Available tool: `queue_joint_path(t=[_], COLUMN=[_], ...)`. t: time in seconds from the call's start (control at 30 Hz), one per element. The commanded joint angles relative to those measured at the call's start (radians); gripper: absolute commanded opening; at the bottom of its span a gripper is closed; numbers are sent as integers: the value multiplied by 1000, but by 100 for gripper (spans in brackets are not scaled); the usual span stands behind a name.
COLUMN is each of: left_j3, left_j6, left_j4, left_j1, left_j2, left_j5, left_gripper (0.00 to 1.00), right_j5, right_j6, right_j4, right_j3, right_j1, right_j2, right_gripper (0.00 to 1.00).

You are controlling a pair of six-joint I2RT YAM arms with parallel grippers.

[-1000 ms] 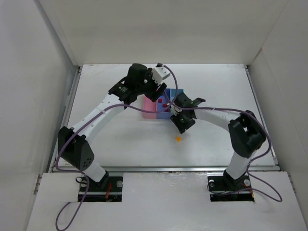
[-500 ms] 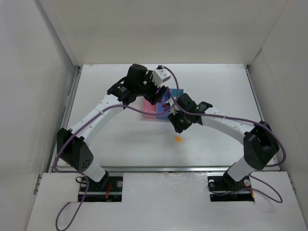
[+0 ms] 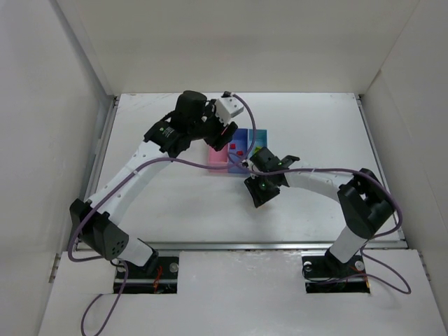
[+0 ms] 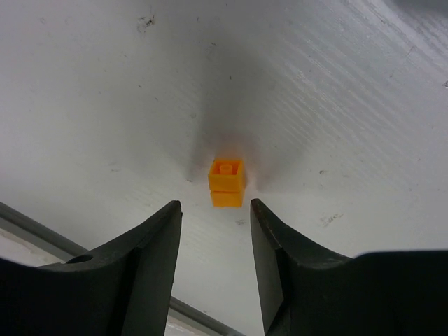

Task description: Sort the legos into containers by color

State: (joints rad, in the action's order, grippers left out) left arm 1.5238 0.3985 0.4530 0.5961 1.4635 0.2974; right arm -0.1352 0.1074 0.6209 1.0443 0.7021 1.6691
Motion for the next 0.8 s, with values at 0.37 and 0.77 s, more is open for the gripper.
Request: queue_joint_path(t=[0.37,0.77], left_j3=[-76,-76], left_j6=[-30,-30], left_j4=[-66,-66], left_j1=[5,5], left_j2=[-52,-52], left_j5=[-44,-55], left_gripper=[54,54], right_j5=[46,97], right_j6=[64,74], right_j4=[-9,-27], right_j3=[29,29], right_j1=[19,31], right_j2=[44,64], right_gripper=[43,35])
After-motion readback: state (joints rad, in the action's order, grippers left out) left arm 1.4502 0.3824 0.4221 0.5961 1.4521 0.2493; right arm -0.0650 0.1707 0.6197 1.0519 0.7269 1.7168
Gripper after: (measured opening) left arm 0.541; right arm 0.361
